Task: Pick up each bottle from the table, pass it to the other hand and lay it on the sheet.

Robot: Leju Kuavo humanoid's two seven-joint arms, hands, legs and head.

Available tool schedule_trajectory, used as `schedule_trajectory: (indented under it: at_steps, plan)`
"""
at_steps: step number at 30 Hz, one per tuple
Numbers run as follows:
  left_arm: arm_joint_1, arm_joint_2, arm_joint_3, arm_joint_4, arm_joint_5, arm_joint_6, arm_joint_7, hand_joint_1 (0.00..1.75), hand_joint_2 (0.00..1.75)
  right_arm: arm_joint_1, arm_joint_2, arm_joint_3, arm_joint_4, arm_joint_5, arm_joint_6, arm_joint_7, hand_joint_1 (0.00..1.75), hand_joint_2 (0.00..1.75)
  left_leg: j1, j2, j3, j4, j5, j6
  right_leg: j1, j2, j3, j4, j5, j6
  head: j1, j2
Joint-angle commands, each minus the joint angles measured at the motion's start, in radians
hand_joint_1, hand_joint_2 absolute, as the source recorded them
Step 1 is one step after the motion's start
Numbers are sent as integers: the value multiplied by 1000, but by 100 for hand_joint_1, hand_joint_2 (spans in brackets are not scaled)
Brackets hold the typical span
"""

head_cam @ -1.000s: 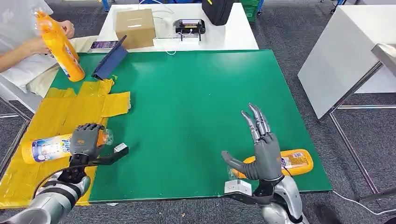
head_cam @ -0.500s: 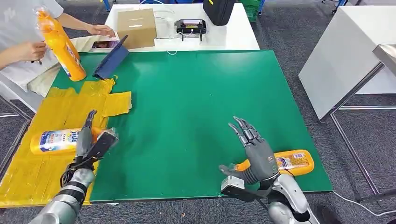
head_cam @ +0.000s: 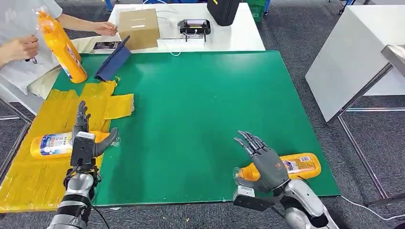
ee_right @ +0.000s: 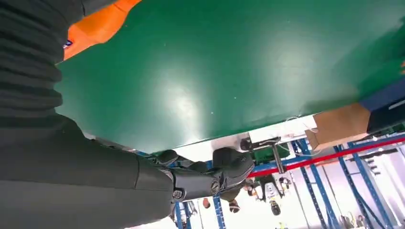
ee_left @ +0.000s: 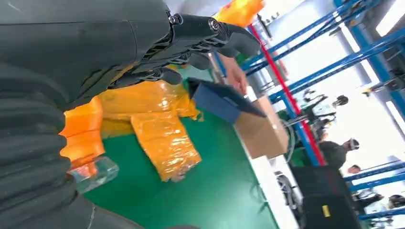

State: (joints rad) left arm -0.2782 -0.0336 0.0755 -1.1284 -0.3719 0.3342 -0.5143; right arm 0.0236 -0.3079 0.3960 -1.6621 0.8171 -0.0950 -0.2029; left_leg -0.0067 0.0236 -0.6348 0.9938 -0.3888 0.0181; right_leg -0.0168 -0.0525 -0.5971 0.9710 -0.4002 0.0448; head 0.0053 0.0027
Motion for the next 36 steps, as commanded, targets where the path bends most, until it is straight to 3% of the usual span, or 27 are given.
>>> schedule_trajectory:
  at_steps: [1, 5, 10, 16, 24, 36]
  plan:
    - [127, -23, -20, -339, 26, 49, -31, 0, 175, 105, -90, -25, -69, -53, 39, -32, 0, 175, 1, -2, 2, 1, -3, -1, 1, 2, 3, 0, -3, -1, 0, 0]
    - [211, -19, -58, -484, 21, 58, -15, 0, 175, 189, -133, -61, -112, 73, -13, 95, 0, 175, 0, -3, 1, 1, -3, 0, 0, 1, 3, 0, -3, 0, 0, 0]
    - [237, -17, -80, -520, 25, 42, -13, 0, 175, 212, -158, -61, -121, 99, -15, 141, 0, 175, 0, -3, 3, 1, -6, 1, 0, 2, 4, -1, -4, 0, 0, 0]
    - [277, -16, -154, -573, 35, -1, -9, 0, 175, 301, -268, -107, -108, 98, 0, 215, 0, 175, -1, -5, 2, 1, -6, 2, -1, 0, 3, -1, -4, 0, 0, 0]
    - [301, -20, -201, -575, 60, -25, 12, 0, 175, 219, -135, -248, 67, 278, -40, 339, 0, 175, 1, -3, 5, 0, -6, 1, 0, 5, 7, -3, -3, 0, 0, 0]
    - [292, -26, -215, -544, 72, -34, 15, 0, 175, 135, -65, -328, 168, 356, -60, 322, 0, 175, 1, -3, 6, -1, -6, 1, 0, 4, 8, -3, -3, 0, 0, 0]
